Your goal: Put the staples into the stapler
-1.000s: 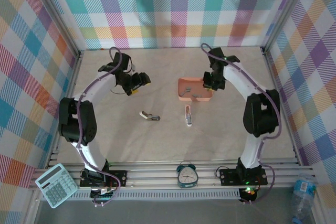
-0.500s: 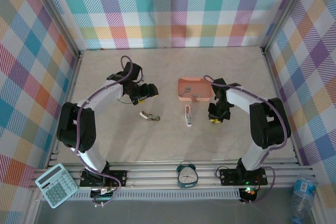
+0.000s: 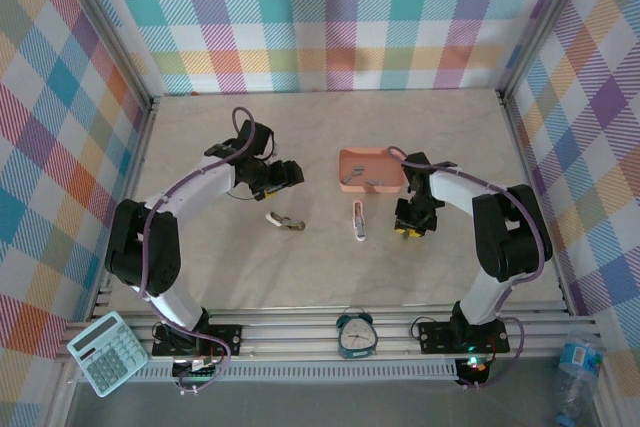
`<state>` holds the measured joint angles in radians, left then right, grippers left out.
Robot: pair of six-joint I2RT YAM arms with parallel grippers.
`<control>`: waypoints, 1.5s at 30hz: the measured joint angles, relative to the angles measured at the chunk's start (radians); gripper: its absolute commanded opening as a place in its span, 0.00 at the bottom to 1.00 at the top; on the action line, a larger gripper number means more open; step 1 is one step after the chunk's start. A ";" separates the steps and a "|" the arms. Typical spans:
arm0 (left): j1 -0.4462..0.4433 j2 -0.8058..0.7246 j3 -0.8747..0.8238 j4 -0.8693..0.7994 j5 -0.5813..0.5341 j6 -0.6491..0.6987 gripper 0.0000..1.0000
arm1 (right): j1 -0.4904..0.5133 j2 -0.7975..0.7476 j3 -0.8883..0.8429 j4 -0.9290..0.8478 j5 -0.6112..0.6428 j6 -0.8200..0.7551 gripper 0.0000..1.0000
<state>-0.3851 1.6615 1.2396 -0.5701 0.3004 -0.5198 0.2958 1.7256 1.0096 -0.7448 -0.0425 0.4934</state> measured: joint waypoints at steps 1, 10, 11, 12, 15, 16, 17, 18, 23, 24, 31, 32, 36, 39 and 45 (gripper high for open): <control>0.000 0.000 -0.002 0.000 0.000 -0.003 0.76 | 0.000 0.000 0.001 0.000 0.000 0.000 0.27; -0.001 0.000 -0.007 0.001 -0.004 -0.010 0.76 | 0.001 0.001 0.006 -0.007 0.008 0.000 0.24; -0.001 0.000 -0.007 0.001 -0.004 -0.010 0.75 | 0.001 0.002 0.006 -0.008 0.010 0.000 0.23; -0.001 0.000 -0.007 0.001 -0.004 -0.011 0.75 | 0.001 0.002 0.006 -0.008 0.012 0.000 0.22; -0.001 0.000 -0.008 0.001 -0.004 -0.011 0.76 | 0.001 0.005 0.007 -0.011 0.019 0.000 0.22; -0.001 0.000 -0.009 0.001 -0.004 -0.010 0.76 | 0.001 0.007 0.010 -0.013 0.019 0.000 0.22; -0.001 0.000 -0.010 0.001 -0.004 -0.011 0.76 | 0.001 0.010 0.012 -0.016 0.019 0.000 0.23; -0.001 0.000 -0.011 0.001 -0.004 -0.011 0.76 | 0.001 0.012 0.015 -0.019 0.019 -0.001 0.24; -0.001 0.000 -0.020 0.001 -0.006 -0.010 0.76 | 0.006 0.020 0.027 -0.032 0.027 -0.002 0.19; -0.001 0.000 -0.024 0.001 -0.006 -0.011 0.76 | 0.006 0.020 0.028 -0.034 0.031 -0.003 0.17; -0.001 -0.031 -0.047 -0.010 -0.019 -0.015 0.76 | 0.006 0.001 0.029 -0.011 0.051 -0.006 0.14; -0.001 -0.045 -0.047 -0.019 -0.031 -0.016 0.77 | 0.006 -0.014 0.026 0.005 0.058 -0.008 0.14; -0.001 -0.134 -0.066 -0.053 -0.084 -0.039 0.77 | 0.006 -0.122 0.002 0.043 0.074 -0.019 0.13; -0.001 -0.229 -0.105 -0.075 -0.123 -0.069 0.77 | 0.006 -0.206 -0.010 0.071 0.076 -0.039 0.13; -0.012 -0.354 -0.215 -0.106 -0.167 -0.146 0.77 | 0.006 -0.324 -0.048 0.154 0.043 -0.073 0.13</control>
<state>-0.3969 1.3079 1.0248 -0.6765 0.1333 -0.6659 0.3023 1.4014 0.9611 -0.5907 0.0002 0.4202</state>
